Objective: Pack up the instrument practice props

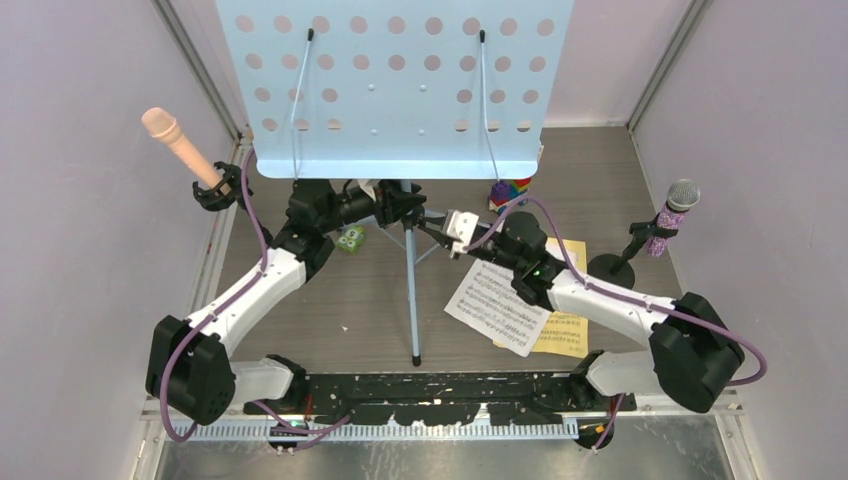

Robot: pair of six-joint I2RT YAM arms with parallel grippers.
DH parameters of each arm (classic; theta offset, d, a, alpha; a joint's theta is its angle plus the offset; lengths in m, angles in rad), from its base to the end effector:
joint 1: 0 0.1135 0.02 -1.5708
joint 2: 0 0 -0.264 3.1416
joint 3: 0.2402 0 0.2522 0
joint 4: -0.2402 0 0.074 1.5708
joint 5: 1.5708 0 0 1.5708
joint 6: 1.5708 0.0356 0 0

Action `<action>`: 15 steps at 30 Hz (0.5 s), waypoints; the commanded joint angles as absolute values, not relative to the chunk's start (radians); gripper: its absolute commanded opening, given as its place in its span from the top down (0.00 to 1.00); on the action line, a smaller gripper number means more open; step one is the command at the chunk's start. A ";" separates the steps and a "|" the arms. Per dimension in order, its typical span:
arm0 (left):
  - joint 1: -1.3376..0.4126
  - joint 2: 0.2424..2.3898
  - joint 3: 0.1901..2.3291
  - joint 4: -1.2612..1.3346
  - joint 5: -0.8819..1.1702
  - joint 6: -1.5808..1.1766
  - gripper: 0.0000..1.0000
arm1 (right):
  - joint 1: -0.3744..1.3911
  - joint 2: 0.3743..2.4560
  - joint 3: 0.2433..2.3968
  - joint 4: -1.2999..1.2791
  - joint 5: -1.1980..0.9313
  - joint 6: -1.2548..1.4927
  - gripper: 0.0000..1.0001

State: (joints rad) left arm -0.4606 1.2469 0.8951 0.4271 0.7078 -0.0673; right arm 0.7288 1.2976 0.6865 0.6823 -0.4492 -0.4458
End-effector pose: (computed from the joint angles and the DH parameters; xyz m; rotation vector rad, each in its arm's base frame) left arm 0.2471 -0.1485 0.3433 0.8658 1.3337 -0.9424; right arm 0.2058 0.2044 0.2838 -1.1289 1.0369 0.5621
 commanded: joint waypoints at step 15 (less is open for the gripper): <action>-0.477 1.242 0.920 0.414 0.814 -0.058 1.00 | 1.099 1.322 0.645 0.415 0.246 -1.410 0.99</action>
